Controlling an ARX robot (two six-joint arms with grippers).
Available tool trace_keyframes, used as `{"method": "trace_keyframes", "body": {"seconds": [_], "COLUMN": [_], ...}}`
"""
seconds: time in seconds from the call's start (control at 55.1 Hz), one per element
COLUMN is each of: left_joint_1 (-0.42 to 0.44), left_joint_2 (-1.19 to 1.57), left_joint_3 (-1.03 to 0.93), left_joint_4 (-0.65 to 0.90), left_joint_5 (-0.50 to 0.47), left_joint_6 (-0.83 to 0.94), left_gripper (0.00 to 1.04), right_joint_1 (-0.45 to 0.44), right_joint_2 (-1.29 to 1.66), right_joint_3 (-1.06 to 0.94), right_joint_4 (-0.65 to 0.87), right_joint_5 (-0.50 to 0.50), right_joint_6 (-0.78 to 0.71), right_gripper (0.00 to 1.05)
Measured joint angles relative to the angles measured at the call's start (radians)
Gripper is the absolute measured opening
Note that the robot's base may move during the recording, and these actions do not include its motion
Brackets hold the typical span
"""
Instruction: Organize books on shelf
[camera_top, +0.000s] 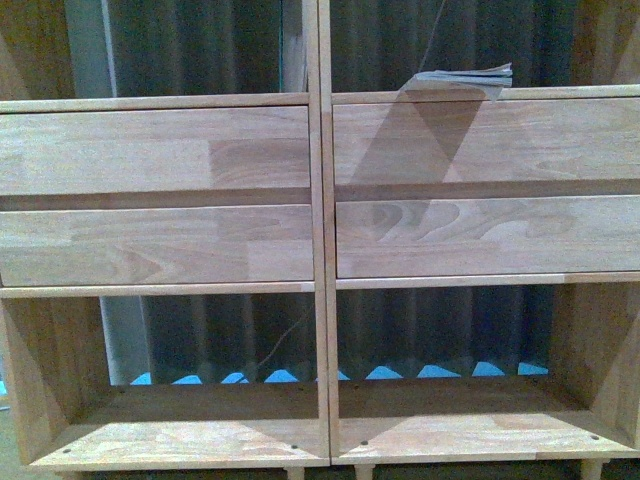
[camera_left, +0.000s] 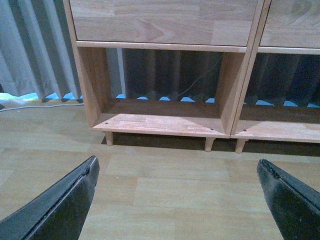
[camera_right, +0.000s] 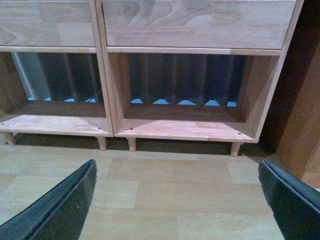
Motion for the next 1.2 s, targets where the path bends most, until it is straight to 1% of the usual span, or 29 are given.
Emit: {"method": "trace_keyframes", "body": {"seconds": [1.198], "left_joint_1": [0.0], "left_joint_2": [0.0], "left_joint_3": [0.0], "left_joint_4": [0.0], "left_joint_5": [0.0], "left_joint_6": [0.0], "left_gripper": [0.97], "right_joint_1": [0.0], "right_joint_2": [0.0], "right_joint_3": [0.0], "right_joint_4": [0.0], "right_joint_5": [0.0], "right_joint_6": [0.0], "right_gripper": [0.98]}}
